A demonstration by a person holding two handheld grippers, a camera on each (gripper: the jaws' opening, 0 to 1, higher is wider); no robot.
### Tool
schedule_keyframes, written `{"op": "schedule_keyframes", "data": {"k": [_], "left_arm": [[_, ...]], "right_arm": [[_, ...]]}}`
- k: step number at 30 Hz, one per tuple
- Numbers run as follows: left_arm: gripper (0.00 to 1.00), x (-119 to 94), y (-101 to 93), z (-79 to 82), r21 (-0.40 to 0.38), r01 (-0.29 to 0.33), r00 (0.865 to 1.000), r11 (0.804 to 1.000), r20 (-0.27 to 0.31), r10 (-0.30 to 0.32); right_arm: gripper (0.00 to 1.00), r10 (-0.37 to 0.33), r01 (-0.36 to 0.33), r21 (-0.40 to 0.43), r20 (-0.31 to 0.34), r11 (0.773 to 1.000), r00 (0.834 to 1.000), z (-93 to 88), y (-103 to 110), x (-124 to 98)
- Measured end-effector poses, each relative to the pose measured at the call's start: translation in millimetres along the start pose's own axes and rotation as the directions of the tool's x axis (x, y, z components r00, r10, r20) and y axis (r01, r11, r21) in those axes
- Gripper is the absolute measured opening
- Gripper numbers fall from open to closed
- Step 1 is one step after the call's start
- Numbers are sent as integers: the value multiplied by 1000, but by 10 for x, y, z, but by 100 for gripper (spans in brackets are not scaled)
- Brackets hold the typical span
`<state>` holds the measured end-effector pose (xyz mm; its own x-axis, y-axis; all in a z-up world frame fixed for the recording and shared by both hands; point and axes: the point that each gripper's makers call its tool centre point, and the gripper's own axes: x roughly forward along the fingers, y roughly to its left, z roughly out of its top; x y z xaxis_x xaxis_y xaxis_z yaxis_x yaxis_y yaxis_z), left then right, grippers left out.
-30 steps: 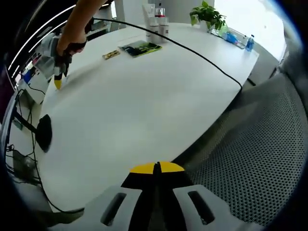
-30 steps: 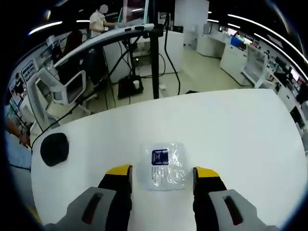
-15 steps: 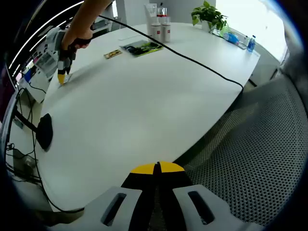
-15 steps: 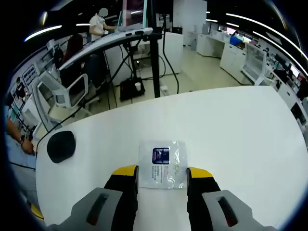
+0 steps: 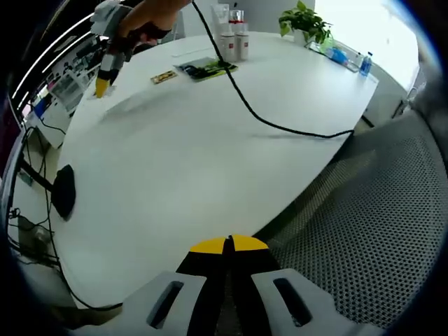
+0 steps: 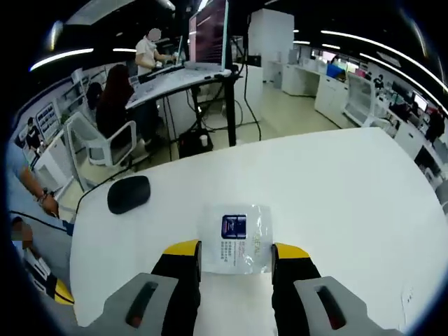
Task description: Arrange the skincare products in the storage area until every visible bottle or jar stands upright without overlapping.
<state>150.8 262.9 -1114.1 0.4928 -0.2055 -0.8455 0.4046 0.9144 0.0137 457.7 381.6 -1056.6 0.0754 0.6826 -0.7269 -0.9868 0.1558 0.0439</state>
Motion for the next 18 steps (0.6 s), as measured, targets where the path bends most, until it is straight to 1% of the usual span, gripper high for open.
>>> {"op": "schedule_keyframes", "data": {"k": [2, 4, 6, 8, 9, 10, 11, 12, 14, 15, 17, 18], "left_arm": [[0, 2, -5, 5, 9, 4, 1000, 1000, -5, -4], [0, 3, -3, 8, 15, 6, 1000, 1000, -14, -5], [0, 4, -7, 19, 23, 14, 1000, 1000, -23, -13], [0, 2, -5, 10, 26, 11, 1000, 1000, -26, -11], [0, 2, -15, 17, 31, 16, 1000, 999, -23, -16], [0, -2, -25, 15, 32, 20, 1000, 999, -24, -19], [1, -6, -37, 11, 42, 23, 999, 999, -29, -22], [1, -2, -42, 13, 49, 25, 999, 998, -30, -23], [1, 2, -40, 13, 56, 24, 999, 998, -33, -22], [2, 2, -45, 12, 55, 27, 999, 998, -33, -25], [2, 1, -53, 13, 62, 29, 999, 998, -36, -27], [2, -2, -59, 10, 68, 31, 999, 997, -39, -28]], "right_arm": [[36, 6, -10, 78, 42, 997, 999, -101, 118, -200], [36, 1, -6, 89, 57, 996, 998, -193, 181, -344], [36, -2, -8, 126, 82, 992, 997, -334, 310, -547], [36, 5, -16, 137, 85, 990, 996, -467, 435, -708], [36, 2, -14, 137, 88, 990, 996, -492, 456, -743], [36, -5, -14, 170, 107, 985, 994, -552, 521, -847], [36, 9, -46, 250, 145, 967, 989, -582, 643, -933], [37, 30, -74, 270, 164, 960, 986, -610, 742, -984], [37, 16, -55, 252, 155, 966, 988, -752, 844, -1094], [36, 4, -47, 265, 163, 963, 987, -823, 875, -1143], [37, 10, -65, 307, 177, 950, 984, -935, 1006, -1242], [37, 4, -59, 308, 176, 950, 984, -984, 1042, -1287]]}}
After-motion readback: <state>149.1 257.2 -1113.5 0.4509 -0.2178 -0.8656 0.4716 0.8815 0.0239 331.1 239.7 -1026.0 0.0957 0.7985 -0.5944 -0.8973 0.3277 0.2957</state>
